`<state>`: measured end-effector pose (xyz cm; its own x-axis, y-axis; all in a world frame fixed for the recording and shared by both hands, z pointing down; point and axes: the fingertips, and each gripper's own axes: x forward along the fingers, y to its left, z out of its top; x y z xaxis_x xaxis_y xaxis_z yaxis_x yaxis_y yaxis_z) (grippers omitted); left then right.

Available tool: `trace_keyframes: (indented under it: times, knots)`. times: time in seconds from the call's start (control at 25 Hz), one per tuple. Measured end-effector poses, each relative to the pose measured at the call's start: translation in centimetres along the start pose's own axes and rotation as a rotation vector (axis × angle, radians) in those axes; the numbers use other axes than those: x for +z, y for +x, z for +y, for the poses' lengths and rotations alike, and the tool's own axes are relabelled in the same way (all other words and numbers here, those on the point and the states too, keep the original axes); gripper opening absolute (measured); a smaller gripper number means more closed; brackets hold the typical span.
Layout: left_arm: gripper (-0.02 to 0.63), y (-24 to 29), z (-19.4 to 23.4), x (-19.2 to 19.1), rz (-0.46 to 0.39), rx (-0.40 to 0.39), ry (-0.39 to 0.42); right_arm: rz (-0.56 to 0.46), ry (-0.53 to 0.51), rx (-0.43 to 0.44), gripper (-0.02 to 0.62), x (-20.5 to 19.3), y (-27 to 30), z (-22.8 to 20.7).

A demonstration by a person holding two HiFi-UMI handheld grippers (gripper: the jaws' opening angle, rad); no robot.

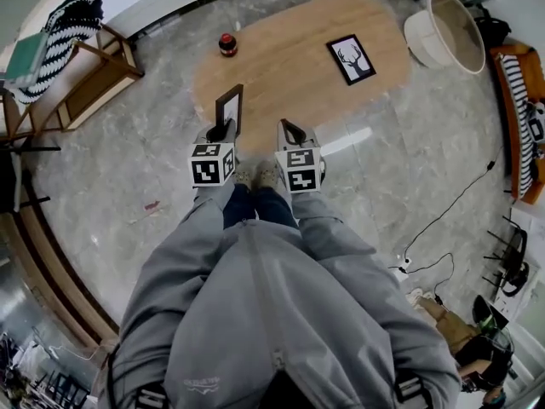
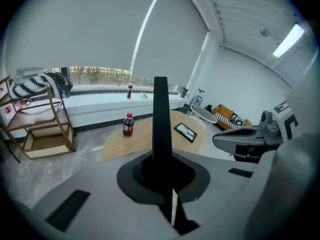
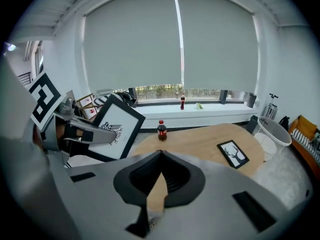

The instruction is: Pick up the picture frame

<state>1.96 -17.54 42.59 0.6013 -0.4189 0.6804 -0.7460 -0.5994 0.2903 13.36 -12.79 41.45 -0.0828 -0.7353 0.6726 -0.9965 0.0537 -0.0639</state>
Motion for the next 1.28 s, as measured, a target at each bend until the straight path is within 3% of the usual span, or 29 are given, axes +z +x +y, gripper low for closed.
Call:
trace_keyframes:
  times: [0.44, 0.96, 1.28]
  knots:
    - [0.025, -9.2, -4.2, 9.1, -0.239, 0.022, 0.137, -0.192, -0.004, -0.061, 0.031, 8.6, -8.2, -0.1]
    - [0.025, -20.8, -7.4, 20.3, -0.581, 0.057, 0.211, -0.553, -0.041, -0.081, 0.031, 22.4, -20.0, 1.5]
    - [0.025, -27.2, -11.1, 23.2, -0.729, 0.062, 0.285, -0.672, -0.053, -0.064, 0.031, 25.5, -26.0, 2.3]
